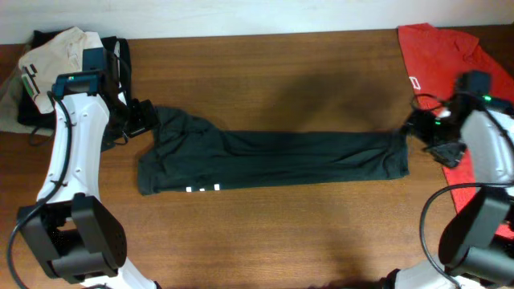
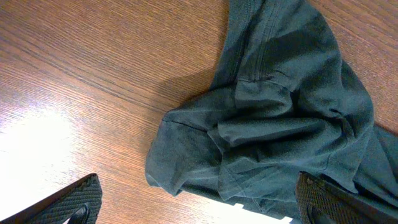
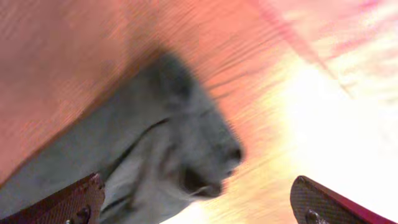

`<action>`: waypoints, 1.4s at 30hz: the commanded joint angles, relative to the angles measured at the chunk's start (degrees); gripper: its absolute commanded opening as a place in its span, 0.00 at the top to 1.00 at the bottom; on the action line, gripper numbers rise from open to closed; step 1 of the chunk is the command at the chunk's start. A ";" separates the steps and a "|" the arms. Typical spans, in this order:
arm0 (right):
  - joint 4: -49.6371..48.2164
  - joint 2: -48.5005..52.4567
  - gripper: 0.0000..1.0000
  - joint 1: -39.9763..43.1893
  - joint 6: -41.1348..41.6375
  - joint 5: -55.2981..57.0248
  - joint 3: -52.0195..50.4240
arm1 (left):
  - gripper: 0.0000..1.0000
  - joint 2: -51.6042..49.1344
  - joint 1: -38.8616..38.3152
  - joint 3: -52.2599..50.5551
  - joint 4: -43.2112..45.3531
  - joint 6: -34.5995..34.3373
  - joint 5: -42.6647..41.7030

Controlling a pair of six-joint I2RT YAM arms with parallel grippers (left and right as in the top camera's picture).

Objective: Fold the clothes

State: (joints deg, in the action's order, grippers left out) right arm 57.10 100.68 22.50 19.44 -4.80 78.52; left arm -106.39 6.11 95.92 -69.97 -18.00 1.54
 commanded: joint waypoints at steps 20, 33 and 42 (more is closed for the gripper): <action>-5.46 2.99 0.01 8.28 -25.20 -20.20 -6.56 | 0.01 0.02 -0.11 0.22 -0.13 0.00 -2.89; -14.80 11.89 0.01 8.22 -25.20 -26.23 -10.86 | 0.01 0.02 -0.11 0.22 0.22 -0.02 -2.91; -12.76 12.33 0.01 -1.31 -24.96 -29.07 -11.15 | 0.01 0.02 -0.11 0.22 0.02 0.00 -4.35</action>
State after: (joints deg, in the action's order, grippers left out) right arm 44.10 110.87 24.40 -5.34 -33.76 68.45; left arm -106.39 6.11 95.94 -69.78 -18.00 -2.02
